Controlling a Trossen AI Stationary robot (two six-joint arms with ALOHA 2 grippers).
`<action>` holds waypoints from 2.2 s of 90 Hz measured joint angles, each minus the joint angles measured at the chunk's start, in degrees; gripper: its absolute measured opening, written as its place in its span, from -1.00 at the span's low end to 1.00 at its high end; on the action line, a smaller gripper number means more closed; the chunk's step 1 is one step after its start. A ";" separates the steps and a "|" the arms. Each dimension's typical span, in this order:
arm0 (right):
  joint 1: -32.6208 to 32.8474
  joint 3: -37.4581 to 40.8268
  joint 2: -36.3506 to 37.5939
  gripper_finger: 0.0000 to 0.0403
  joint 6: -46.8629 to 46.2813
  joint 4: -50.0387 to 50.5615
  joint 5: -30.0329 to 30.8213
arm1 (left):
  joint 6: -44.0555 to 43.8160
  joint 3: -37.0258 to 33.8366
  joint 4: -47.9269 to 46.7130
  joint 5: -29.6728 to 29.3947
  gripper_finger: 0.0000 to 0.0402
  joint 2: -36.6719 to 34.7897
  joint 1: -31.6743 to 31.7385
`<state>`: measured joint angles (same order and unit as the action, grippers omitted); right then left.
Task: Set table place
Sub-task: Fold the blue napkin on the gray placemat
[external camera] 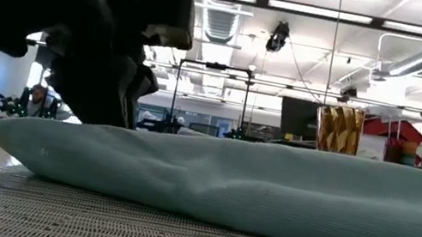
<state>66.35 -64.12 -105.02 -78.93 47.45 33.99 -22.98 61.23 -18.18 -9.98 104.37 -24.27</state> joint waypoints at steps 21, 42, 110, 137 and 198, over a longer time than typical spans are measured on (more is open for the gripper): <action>0.00 -0.48 2.36 -1.00 -0.66 0.35 -1.50 | -1.97 0.00 -3.67 -1.81 -0.99 -5.11 -0.17; 0.00 -1.18 6.56 -1.00 2.00 0.28 -1.50 | -1.87 0.00 -7.42 -7.04 -0.99 -14.08 -0.55; -7.99 -0.46 14.25 -0.45 -1.39 11.65 -3.40 | 1.61 0.02 -17.19 -18.79 -1.00 -36.89 -0.51; -3.24 6.18 14.10 -0.11 -8.12 5.17 -13.47 | 0.83 -0.26 -19.78 -18.64 -1.00 -32.67 -0.81; -1.93 16.14 6.81 -0.09 -11.96 -6.25 -0.51 | 2.78 -0.24 -17.81 -17.99 -1.00 -28.24 -0.74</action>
<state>64.42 -47.98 -98.21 -90.89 41.20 33.48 -20.21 60.99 -35.99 -27.97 76.14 -25.02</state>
